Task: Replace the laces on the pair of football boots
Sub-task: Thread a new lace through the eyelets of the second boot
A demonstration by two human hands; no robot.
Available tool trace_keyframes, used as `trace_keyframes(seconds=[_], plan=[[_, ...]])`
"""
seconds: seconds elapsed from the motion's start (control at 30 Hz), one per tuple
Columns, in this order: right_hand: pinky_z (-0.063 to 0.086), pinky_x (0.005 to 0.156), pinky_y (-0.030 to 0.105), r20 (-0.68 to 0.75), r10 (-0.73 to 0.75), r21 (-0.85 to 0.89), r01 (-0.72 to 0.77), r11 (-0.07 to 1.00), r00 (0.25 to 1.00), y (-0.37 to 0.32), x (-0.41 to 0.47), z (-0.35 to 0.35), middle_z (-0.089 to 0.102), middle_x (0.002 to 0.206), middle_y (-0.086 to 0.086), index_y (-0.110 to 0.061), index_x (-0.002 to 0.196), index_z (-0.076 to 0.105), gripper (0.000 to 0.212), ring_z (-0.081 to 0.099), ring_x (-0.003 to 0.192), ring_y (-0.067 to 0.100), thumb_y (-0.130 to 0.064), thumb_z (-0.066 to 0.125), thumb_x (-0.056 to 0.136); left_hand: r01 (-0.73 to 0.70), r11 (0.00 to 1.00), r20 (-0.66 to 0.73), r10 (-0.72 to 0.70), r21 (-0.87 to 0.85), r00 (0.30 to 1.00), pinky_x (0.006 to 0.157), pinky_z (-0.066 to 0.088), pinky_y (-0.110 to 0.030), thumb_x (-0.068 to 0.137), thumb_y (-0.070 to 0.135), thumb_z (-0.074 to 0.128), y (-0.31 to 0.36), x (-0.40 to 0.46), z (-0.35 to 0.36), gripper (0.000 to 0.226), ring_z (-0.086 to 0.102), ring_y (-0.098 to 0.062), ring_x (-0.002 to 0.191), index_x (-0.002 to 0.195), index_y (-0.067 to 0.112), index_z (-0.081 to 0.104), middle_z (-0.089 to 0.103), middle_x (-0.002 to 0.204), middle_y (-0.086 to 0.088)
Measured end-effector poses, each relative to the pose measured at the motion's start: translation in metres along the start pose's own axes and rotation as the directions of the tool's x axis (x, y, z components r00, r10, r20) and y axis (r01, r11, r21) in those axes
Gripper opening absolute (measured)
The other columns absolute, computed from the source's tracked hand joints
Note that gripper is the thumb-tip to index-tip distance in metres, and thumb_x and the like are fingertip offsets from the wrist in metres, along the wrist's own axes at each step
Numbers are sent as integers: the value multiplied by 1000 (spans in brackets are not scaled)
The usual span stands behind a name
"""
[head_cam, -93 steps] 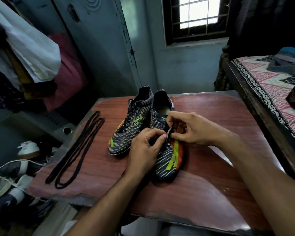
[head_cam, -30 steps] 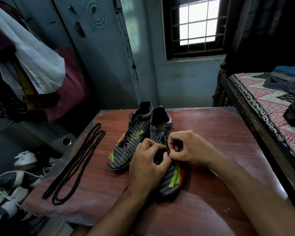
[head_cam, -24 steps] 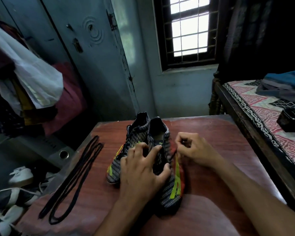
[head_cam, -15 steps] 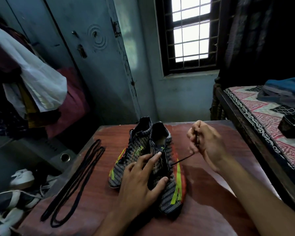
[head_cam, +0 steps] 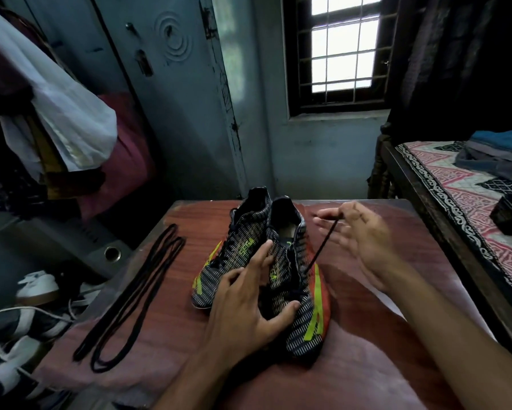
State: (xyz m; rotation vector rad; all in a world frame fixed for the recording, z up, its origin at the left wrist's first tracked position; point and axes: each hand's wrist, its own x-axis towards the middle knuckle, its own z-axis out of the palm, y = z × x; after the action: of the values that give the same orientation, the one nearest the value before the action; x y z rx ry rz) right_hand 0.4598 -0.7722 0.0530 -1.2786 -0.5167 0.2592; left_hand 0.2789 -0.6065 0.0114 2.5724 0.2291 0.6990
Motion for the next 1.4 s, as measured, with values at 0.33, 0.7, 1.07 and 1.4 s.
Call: trace_keyframes(seconds=[0.33,0.7,1.07,1.4], plan=[[37,59,26,150,-170,-759,224,612,974,-11,5,-29,55,66,-10,-22,76,56,31,49,59,7,-44,65,96,-29,1000,-14,29,4,999,109,18,-10,78,69,64,-3,1,3,94,52,10,118,159,42,24,56,136,27],[33,66,33,56,-341,-810,242,535,939,21,21,-46,49,71,-4,-22,62,46,43,49,67,18,-36,64,99,-27,998,51,25,49,998,115,26,-31,79,70,61,-2,0,3,92,50,2,119,157,44,21,46,142,23],[50,39,26,-504,41,75,-4,997,863,17,25,-40,54,60,-1,-16,82,52,37,58,45,12,-39,44,109,-62,990,72,54,123,996,116,22,-30,81,73,53,-3,3,3,81,45,10,103,155,51,28,41,140,20],[39,37,25,-420,-131,-419,-64,906,898,37,29,-60,56,59,3,-19,73,51,42,50,40,14,-43,47,107,-78,989,72,69,126,995,115,16,-24,80,72,54,0,2,2,78,40,14,103,153,52,33,42,140,19]])
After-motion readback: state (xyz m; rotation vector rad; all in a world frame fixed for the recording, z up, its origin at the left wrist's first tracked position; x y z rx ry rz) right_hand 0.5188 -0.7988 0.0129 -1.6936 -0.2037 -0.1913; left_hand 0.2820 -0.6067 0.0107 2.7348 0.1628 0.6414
